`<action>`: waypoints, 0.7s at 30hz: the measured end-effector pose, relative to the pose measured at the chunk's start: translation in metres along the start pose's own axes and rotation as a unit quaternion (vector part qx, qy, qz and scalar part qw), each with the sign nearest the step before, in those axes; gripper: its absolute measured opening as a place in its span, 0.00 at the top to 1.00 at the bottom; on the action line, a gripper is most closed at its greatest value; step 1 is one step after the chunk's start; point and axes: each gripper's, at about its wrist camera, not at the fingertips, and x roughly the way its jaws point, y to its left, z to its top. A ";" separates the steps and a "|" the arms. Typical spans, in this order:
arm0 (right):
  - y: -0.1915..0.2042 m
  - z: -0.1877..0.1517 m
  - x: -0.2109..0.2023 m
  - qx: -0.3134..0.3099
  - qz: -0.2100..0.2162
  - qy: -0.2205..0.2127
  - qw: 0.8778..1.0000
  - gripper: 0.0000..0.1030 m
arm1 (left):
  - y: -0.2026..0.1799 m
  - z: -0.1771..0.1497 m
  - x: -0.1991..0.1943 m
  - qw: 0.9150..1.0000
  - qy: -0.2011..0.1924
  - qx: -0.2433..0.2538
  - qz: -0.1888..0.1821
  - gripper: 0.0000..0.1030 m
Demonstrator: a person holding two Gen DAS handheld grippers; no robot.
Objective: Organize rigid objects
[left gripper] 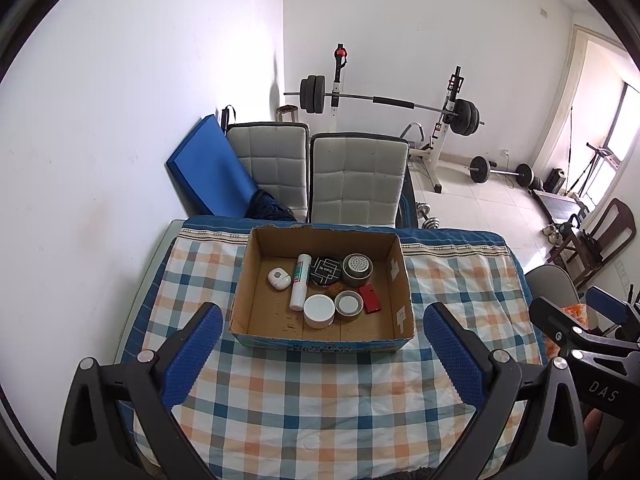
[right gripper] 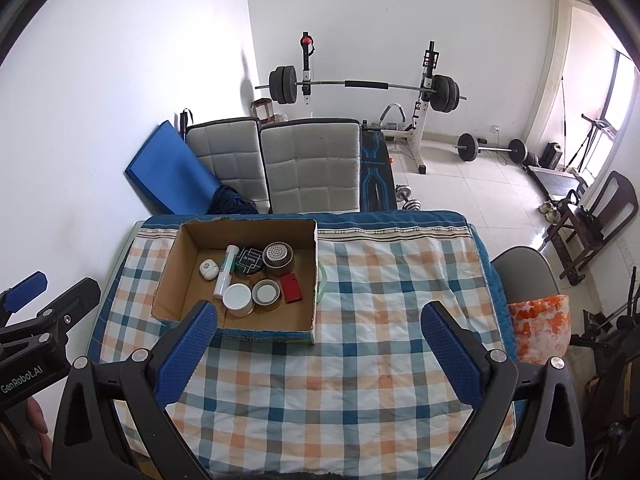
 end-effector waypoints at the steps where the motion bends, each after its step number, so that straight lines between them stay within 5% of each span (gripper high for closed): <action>1: -0.001 0.000 -0.001 0.001 -0.003 -0.002 1.000 0.00 | -0.001 0.001 -0.001 1.000 -0.002 -0.001 0.000 0.00; 21: -0.010 -0.010 -0.015 0.017 -0.017 -0.012 1.000 0.00 | -0.010 0.001 -0.003 1.000 -0.004 0.008 -0.006 0.00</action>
